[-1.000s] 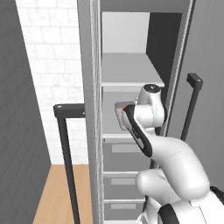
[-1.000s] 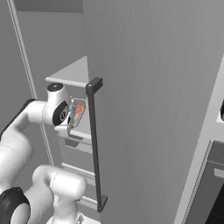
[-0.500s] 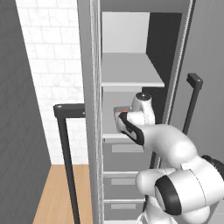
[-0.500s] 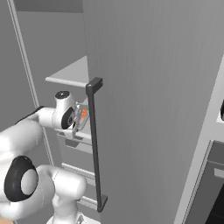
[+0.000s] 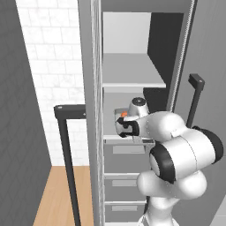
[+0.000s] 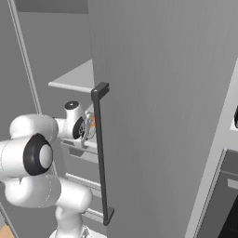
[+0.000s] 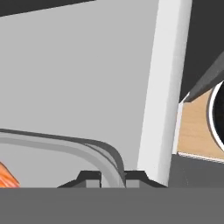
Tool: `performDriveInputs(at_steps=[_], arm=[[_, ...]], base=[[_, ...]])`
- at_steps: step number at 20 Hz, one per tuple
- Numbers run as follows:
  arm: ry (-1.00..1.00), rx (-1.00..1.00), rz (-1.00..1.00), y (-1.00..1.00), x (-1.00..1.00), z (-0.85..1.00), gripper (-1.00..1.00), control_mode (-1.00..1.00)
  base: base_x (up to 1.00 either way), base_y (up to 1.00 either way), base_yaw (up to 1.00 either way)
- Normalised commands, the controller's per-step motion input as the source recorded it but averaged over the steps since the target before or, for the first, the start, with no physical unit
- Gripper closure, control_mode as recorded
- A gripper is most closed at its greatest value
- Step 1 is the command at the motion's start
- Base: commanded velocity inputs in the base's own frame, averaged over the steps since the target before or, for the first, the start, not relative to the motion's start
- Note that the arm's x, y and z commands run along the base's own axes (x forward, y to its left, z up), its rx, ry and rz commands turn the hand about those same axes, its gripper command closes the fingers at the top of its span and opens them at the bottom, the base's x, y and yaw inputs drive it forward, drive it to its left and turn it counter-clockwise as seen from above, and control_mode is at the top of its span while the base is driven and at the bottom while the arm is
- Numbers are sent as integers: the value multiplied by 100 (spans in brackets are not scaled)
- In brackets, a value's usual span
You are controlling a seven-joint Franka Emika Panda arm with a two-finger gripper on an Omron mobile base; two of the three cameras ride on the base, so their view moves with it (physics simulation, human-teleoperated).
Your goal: Take the meat container that has the shrimp and place it on the second highest rack of the freezer. Then take the vegetable container that has the avocado and cucumber and place it on the highest rack of the freezer.
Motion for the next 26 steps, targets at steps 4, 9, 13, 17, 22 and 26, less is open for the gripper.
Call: performDriveInputs(at_steps=[4,9,13,17,22,26], arm=[[0,0,-6,0,61,-13,100,-100],[0,0,-2,-2,45,-14,100,-100],[0,0,0,-3,19,-23,-100,-100],[-11,0,0,0,-22,-1,-100,-100],[-24,0,0,0,-70,23,-100,-100],[-20,1,0,0,-56,67,-100,-100]], base=[[0,0,0],[0,0,0],[0,0,0],[0,0,0],[0,0,0],[0,0,0]])
